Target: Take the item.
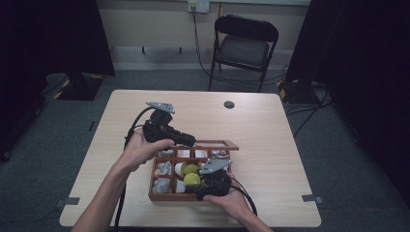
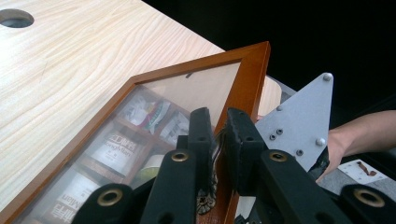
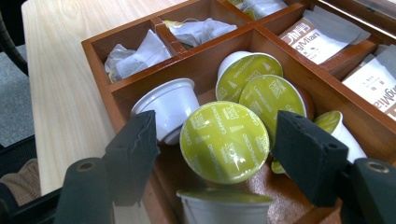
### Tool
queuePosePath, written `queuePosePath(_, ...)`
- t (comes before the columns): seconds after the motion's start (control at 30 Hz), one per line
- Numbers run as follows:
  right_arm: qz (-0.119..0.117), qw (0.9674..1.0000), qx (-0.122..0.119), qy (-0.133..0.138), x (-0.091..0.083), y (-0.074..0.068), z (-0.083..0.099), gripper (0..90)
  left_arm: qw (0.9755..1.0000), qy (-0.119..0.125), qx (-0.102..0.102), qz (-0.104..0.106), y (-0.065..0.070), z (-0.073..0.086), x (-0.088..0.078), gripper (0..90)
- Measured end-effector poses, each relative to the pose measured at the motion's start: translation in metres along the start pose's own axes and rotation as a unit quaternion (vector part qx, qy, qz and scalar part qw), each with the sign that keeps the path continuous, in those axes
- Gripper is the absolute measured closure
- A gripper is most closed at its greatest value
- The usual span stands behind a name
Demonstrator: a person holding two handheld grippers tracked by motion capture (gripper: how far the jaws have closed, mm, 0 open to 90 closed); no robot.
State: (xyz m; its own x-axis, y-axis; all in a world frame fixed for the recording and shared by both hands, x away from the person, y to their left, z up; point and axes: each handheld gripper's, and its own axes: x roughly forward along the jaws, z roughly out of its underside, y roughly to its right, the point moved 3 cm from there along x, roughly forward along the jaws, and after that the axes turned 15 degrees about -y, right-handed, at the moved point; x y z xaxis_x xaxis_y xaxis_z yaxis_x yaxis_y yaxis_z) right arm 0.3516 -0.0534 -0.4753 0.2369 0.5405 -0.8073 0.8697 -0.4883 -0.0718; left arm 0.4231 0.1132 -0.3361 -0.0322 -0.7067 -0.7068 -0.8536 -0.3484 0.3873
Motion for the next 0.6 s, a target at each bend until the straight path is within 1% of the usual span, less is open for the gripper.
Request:
queuePosePath(0.1, 0.002, 1.0000, -0.002, -0.005, 0.003, 0.000, -0.002, 29.8, 1.0000, -0.001, 0.000, 0.000, 0.000, 0.000, -0.001, 81.0)
queuePosePath(0.2, 0.005, 0.9998, -0.004, -0.016, 0.006, 0.000, -0.002, 29.5, 1.0000, -0.001, 0.001, 0.000, 0.000, -0.001, 0.000, 81.1)
queuePosePath(0.27, 0.007, 0.9998, -0.001, -0.020, 0.008, 0.001, -0.002, 29.0, 1.0000, -0.002, 0.001, 0.000, 0.000, -0.001, 0.000, 81.1)
queuePosePath(0.3, 0.012, 0.9995, -0.002, -0.029, 0.010, 0.001, -0.002, 28.6, 1.0000, -0.004, 0.002, -0.001, 0.001, -0.001, 0.000, 81.1)
queuePosePath(0.4, 0.014, 0.9995, -0.001, -0.028, 0.010, 0.002, -0.002, 28.4, 1.0000, -0.005, 0.003, -0.001, 0.001, -0.001, 0.000, 81.1)
queuePosePath(0.43, 0.016, 0.9993, 0.000, -0.033, 0.012, 0.002, -0.002, 28.5, 1.0000, -0.003, 0.002, -0.002, 0.001, -0.001, 0.000, 81.0)
queuePosePath(0.47, 0.016, 0.9993, 0.000, -0.033, 0.012, 0.002, -0.002, 28.5, 1.0000, -0.003, 0.002, -0.002, 0.001, -0.001, 0.000, 81.0)
queuePosePath(0.6, 0.020, 0.9990, -0.007, -0.039, 0.013, 0.001, -0.002, 30.2, 1.0000, -0.003, 0.000, -0.001, 0.001, -0.001, 0.000, 81.0)
